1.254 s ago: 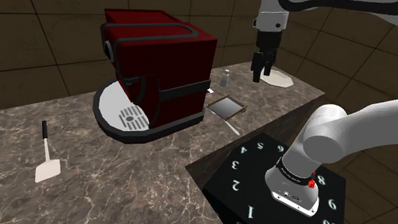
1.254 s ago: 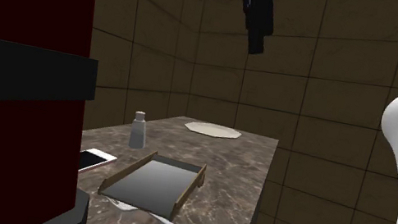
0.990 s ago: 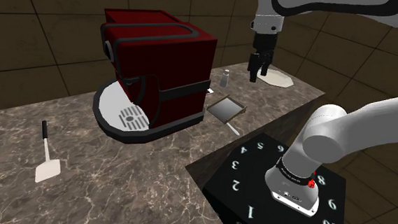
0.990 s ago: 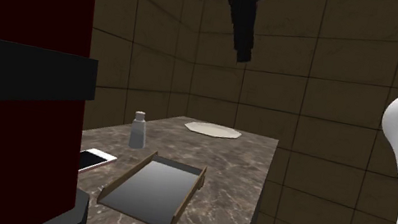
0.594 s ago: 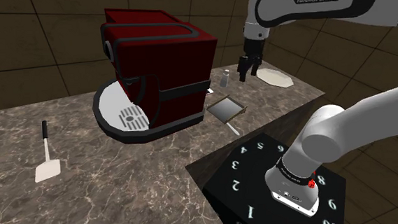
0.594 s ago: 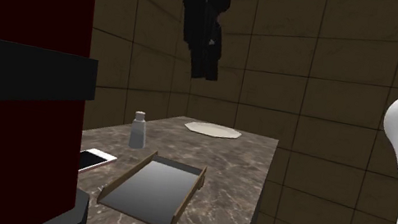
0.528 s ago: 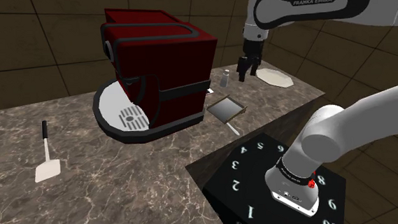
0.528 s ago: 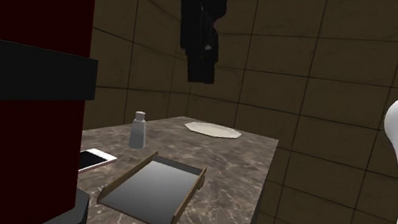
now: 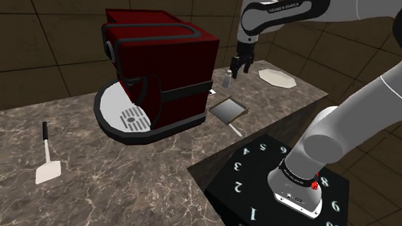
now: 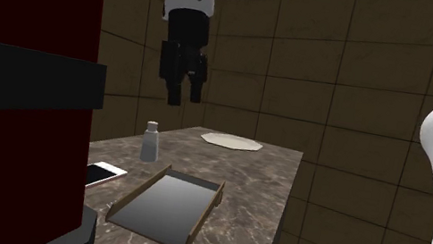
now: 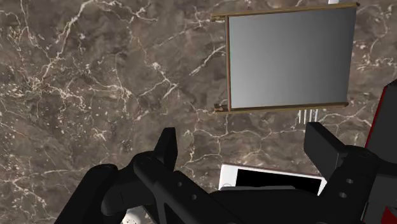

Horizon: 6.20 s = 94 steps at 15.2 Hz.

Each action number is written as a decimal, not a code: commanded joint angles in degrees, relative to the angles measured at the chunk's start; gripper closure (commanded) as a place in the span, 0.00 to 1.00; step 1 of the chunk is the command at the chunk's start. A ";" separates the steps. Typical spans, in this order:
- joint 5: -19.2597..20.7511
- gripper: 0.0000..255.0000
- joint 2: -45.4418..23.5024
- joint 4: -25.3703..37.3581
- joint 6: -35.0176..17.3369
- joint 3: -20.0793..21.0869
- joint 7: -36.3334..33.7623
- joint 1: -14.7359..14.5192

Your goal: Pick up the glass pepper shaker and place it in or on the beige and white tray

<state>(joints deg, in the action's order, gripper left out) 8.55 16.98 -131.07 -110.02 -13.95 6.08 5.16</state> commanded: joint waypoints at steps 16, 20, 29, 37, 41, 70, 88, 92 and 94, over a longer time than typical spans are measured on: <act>-7.18 0.00 -30.91 23.16 -15.36 -5.62 8.53 5.30; -7.77 0.00 -32.53 22.10 -17.98 -5.51 8.92 5.66; -8.36 0.00 -34.10 21.32 -20.28 -5.36 9.30 6.01; -8.34 1.00 -34.08 21.28 -20.28 -5.36 9.29 5.99; -8.36 1.00 -34.10 21.32 -20.28 -5.36 9.30 6.00; -1.86 1.00 -16.83 19.31 -5.42 -4.63 3.17 2.15; 2.55 1.00 13.53 -8.17 -0.53 7.08 -15.29 -2.64; 2.84 1.00 12.92 -10.79 -3.75 6.86 -15.67 -2.54; 3.00 1.00 12.52 -12.04 -5.39 6.75 -15.87 -2.49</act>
<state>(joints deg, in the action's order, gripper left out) 11.50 29.65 -142.48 -114.60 -7.18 -9.65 2.67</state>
